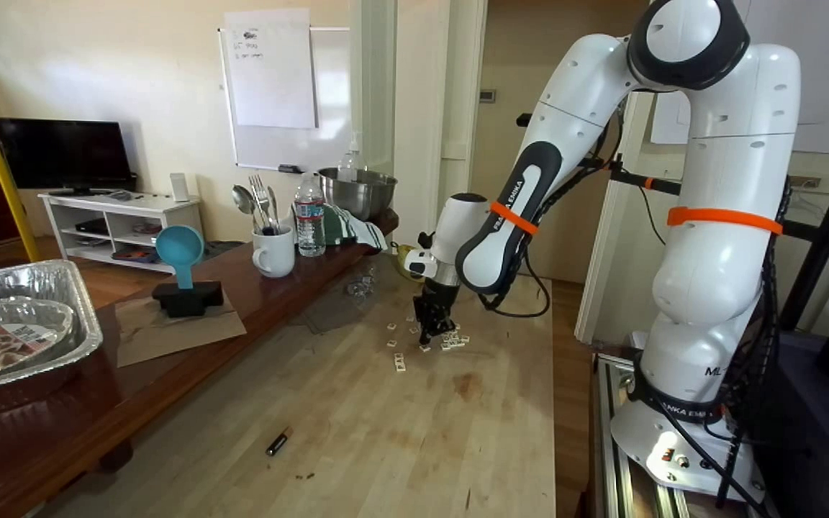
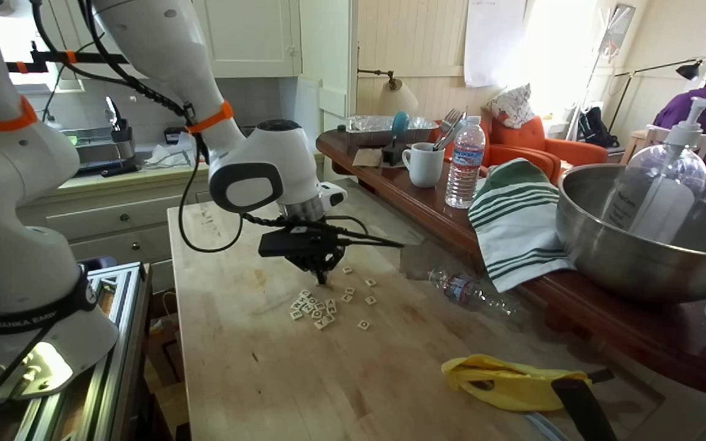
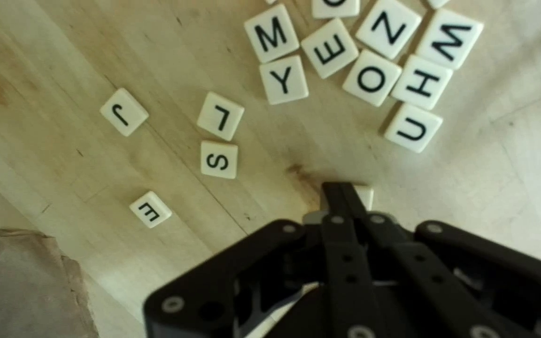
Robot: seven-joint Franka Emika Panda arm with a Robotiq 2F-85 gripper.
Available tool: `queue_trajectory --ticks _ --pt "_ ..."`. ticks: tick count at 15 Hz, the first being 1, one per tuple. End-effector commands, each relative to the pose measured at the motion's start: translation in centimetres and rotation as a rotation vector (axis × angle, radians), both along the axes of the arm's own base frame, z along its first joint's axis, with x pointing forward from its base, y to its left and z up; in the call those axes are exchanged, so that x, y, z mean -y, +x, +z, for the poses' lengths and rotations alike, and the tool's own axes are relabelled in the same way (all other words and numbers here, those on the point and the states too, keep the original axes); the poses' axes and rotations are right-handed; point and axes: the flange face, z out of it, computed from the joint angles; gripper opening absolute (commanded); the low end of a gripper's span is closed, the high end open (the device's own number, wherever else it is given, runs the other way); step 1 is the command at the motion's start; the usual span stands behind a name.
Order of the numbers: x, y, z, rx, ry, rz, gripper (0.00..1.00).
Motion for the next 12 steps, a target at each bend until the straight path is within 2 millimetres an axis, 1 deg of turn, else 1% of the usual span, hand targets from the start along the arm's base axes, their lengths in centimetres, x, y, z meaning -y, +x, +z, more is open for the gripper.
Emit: queue_trajectory --ticks 1,6,9,12 --pt "-0.3 0.6 -0.7 -0.014 -0.001 -0.013 0.00" --pt "-0.7 1.2 -1.4 -0.019 -0.001 -0.025 0.00" --pt "-0.9 2.0 -1.4 -0.017 -0.004 -0.072 0.00" --pt "-1.6 2.7 -1.5 -0.015 0.009 -0.126 0.00"
